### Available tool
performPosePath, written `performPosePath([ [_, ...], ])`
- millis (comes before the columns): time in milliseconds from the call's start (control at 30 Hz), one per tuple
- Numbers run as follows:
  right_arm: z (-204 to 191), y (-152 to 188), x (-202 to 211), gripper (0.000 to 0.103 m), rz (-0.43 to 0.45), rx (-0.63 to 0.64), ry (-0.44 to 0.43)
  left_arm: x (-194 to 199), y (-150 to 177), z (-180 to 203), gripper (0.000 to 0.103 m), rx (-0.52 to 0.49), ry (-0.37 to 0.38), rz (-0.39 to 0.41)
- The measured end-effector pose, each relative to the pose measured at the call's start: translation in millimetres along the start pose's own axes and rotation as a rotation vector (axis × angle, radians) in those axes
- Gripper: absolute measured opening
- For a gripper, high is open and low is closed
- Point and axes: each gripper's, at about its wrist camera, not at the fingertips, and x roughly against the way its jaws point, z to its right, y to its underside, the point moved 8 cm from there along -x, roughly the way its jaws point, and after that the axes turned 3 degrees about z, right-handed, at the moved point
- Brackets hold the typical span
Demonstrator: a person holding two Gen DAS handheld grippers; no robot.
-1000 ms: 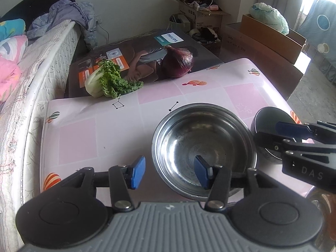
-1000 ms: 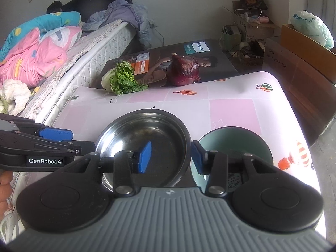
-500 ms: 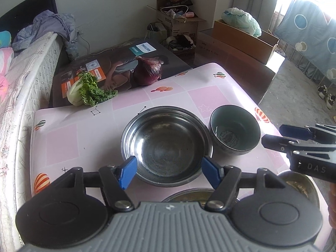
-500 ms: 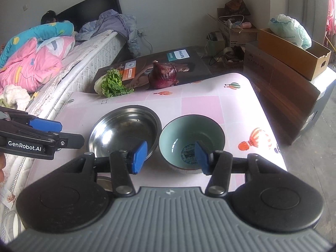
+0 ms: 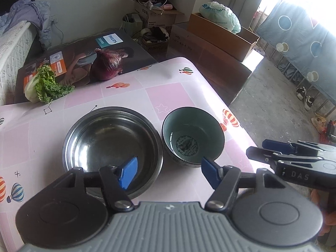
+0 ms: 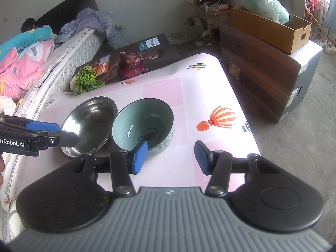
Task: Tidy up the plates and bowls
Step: 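Grasp the rim of the pale green ceramic bowl with the right tool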
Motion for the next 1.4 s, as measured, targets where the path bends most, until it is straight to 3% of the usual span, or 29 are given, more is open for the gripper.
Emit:
performPosePath([
  [133, 7.5, -2.7, -21.7, 0.046, -0.031, -0.039, -0.025, -27.2, -24.5, 6.2, 0.057, -0.04, -0.02, -0.013],
  [333, 10.3, -7.7, -55.9, 0.039, -0.063, -0.047, -0.023, -72.9, -52.2, 11.2, 0.056, -0.094, -0.036, -0.062],
  [467, 10.6, -10.7, -70.0, 0.036, -0.076, -0.058, -0.048, -95.1, -61.3, 16.0, 0.045, -0.131, -0.059, -0.098],
  [800, -0.3, -11.7, -73.8, 0.009, -0.083, -0.027, -0.105, -123.6, -58.6, 22.0, 0.024, -0.145, -0.109, -0.186],
  [933, -1.5, -11.4, -72.3, 0.009, -0.068, 0.01, -0.102, -123.0, -57.3, 19.3, 0.023, -0.11, -0.105, -0.187],
  [1200, 23.6, -17.9, -70.5, 0.005, -0.05, -0.01, -0.061, -112.7, -40.2, 27.3, 0.022, -0.063, -0.011, -0.255],
  [1400, 28.5, -7.6, -63.2, 0.011, -0.093, -0.065, -0.1, -106.1, -27.7, 33.2, 0.021, -0.084, -0.008, -0.284],
])
